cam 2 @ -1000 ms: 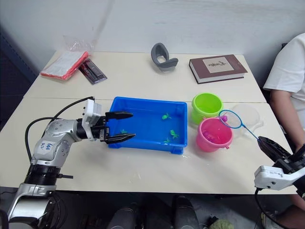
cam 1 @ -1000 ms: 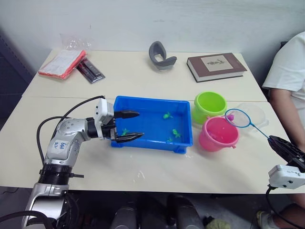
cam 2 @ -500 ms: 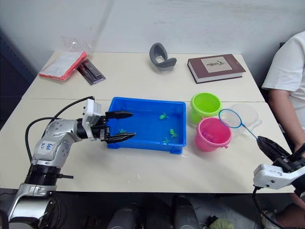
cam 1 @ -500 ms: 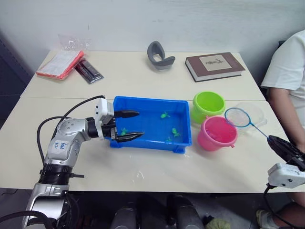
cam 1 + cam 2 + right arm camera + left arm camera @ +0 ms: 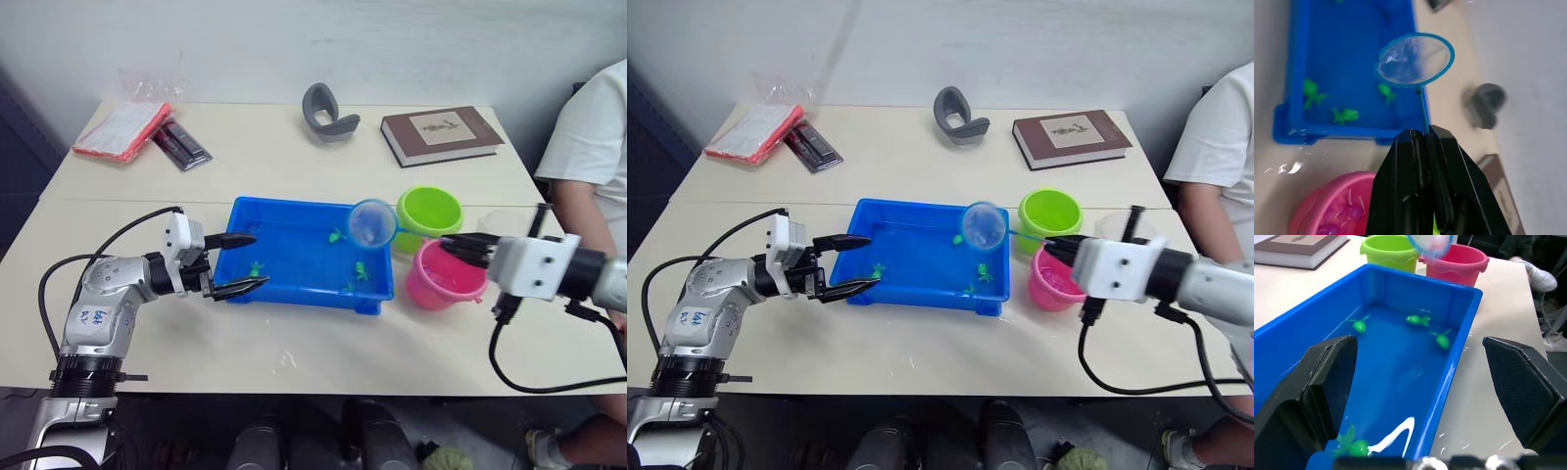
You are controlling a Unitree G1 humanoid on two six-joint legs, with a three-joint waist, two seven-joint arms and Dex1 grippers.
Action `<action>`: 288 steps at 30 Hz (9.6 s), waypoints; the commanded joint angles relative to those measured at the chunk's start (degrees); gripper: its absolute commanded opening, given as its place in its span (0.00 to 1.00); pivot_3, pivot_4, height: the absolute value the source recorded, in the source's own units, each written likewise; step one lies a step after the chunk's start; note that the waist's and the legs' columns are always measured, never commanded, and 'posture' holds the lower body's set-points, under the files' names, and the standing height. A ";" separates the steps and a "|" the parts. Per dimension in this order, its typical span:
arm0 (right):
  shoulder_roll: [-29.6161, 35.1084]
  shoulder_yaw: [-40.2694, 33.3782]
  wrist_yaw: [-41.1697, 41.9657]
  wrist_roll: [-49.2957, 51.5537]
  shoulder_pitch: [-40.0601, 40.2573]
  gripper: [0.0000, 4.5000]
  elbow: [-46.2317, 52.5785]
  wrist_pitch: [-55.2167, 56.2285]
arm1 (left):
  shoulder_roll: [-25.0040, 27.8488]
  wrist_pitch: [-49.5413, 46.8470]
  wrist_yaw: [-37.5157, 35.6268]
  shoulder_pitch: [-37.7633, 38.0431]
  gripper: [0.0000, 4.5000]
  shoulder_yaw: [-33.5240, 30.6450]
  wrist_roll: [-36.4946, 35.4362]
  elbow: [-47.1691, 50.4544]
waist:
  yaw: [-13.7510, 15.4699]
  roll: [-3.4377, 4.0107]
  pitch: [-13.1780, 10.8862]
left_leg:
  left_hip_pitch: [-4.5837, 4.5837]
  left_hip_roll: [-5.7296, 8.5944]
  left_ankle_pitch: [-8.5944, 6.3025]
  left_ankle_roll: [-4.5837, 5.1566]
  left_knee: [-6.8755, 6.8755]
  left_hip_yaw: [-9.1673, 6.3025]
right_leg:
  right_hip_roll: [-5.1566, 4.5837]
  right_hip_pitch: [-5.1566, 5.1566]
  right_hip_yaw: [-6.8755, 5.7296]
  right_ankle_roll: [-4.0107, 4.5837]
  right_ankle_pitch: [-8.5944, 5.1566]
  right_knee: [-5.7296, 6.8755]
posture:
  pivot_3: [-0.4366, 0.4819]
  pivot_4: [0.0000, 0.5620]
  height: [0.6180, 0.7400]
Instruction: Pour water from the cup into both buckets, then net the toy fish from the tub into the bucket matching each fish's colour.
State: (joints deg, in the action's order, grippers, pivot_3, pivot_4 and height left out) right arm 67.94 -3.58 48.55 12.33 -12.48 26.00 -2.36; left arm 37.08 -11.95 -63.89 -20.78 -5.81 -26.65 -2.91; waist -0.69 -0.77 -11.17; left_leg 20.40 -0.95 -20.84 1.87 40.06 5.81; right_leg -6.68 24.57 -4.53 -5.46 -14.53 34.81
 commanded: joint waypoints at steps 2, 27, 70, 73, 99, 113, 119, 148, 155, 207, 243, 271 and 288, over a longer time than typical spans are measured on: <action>-1.89 9.68 7.01 -7.99 -10.82 0.00 -6.78 1.88 | 0.58 -1.56 2.15 2.06 0.98 -1.51 -0.84 5.19 | 0.33 0.00 0.00 | 0.00 0.00 -0.03 -0.01 0.00 0.03 | 0.01 0.00 0.00 0.00 0.00 -0.04 | 0.48 0.27 1.00; -10.08 28.46 35.79 -25.21 -32.41 0.00 -15.41 8.86 | 0.26 -2.31 3.21 5.42 0.98 -1.20 -0.26 8.04 | 0.48 0.03 -0.01 | 0.17 -0.03 -0.06 -0.06 0.01 0.02 | 0.05 0.08 -0.66 -0.06 0.03 0.09 | 0.48 0.27 1.00; -28.65 29.85 22.94 -21.85 -35.55 0.00 -19.07 -24.20 | 7.32 -1.41 3.32 11.50 0.98 -7.80 -0.46 7.43 | -1.01 0.05 -0.03 | 0.88 -0.04 -0.06 -0.13 0.04 0.11 | 0.12 0.89 -0.78 -0.01 0.01 0.27 | 0.48 0.27 1.00; -29.89 29.69 23.72 -20.68 -35.33 0.00 -19.67 -24.01 | 7.41 -1.45 3.40 11.49 0.98 -7.89 -0.53 7.48 | -0.95 0.06 -0.03 | 0.88 -0.03 -0.04 -0.11 0.05 0.11 | 0.13 0.89 -0.79 -0.01 0.01 0.33 | 0.48 0.27 1.00; -27.87 -6.06 14.81 7.13 -12.41 0.00 -9.18 -29.88 | 2.60 -7.99 8.50 -2.46 0.98 -6.36 -5.69 11.02 | 0.70 0.03 -0.01 | 0.89 0.08 -0.02 -0.07 0.06 0.04 | 0.16 0.83 -0.84 -0.03 0.02 0.34 | 0.48 0.27 1.00; -21.25 -23.75 7.72 7.84 2.40 0.00 -13.05 -18.50 | -1.97 -11.30 5.03 -13.06 0.98 0.85 -5.08 5.23 | 0.69 0.03 -0.01 | 0.73 0.14 0.07 -0.02 0.07 0.24 | 0.27 0.83 -0.64 -0.07 0.04 0.50 | 0.48 0.27 1.00; -17.00 -23.42 3.39 1.16 2.04 0.00 -20.44 -8.66 | -3.40 -10.48 4.34 -14.41 0.98 2.78 -3.95 3.92 | 0.71 0.03 -0.01 | 0.73 0.15 0.09 0.00 0.09 0.25 | 0.25 0.83 -0.61 -0.08 0.04 0.52 | 0.48 0.27 1.00; -5.15 -5.01 -32.50 -43.99 -2.97 0.00 -40.73 39.63 | -5.71 -7.65 7.31 -11.00 0.98 3.28 -1.92 5.21 | 0.49 0.04 -0.01 | 0.68 0.14 0.21 -0.08 0.11 0.28 | 0.22 0.83 -0.50 -0.10 0.06 0.59 | 0.48 0.27 1.00; -3.65 -2.37 -35.93 -47.49 -3.68 0.00 -41.40 40.83 | -5.90 -7.07 7.17 -11.27 0.98 3.47 -1.69 4.34 | 0.47 0.04 -0.01 | 0.68 0.13 0.24 -0.10 0.11 0.28 | 0.23 0.83 -0.48 -0.10 0.06 0.61 | 0.48 0.27 1.00; 1.46 0.34 -43.97 -49.62 -4.03 0.00 -45.92 44.55 | -8.08 -4.39 6.52 -11.04 0.98 3.79 -0.37 2.32 | 0.45 0.04 -0.01 | 0.66 0.13 0.29 -0.10 0.14 0.30 | 0.23 0.83 -0.44 -0.10 0.06 0.67 | 0.48 0.27 1.00; -2.24 -2.52 -17.46 -5.95 -1.97 0.00 -35.51 28.69 | -7.27 -2.70 6.74 -9.77 0.98 2.30 -0.56 2.13 | 0.41 0.05 0.00 | 0.64 0.12 0.32 -0.09 0.16 0.27 | 0.26 0.79 -0.45 -0.11 0.06 0.70 | 0.48 0.27 1.00; -8.76 4.04 -47.42 76.29 -18.11 0.00 0.67 -73.13 | -2.73 -5.41 5.38 -7.32 0.98 -0.96 -1.43 4.45 | 1.29 0.05 0.00 | 0.86 0.11 0.25 0.00 0.33 0.00 | 0.10 0.79 -0.72 -0.02 0.11 0.64 | 0.48 0.27 1.00; -13.75 16.53 -51.47 73.71 -41.29 0.00 -23.00 -90.13 | -5.23 -3.23 7.02 -6.77 0.98 -0.39 -0.75 3.64 | 0.63 0.05 0.01 | 0.95 0.08 0.21 0.07 0.32 0.04 | 0.03 0.83 -0.74 -0.04 0.12 0.56 | 0.48 0.27 1.00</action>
State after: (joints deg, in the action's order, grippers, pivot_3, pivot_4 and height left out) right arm 54.23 13.53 -2.39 87.58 -52.18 3.83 -91.77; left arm 31.91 -16.19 -57.12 -27.60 -5.60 -27.05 -0.61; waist -0.06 -0.72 -11.17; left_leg 21.35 -0.86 -20.63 1.94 40.38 5.85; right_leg -6.64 25.40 -5.27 -5.49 -14.41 35.36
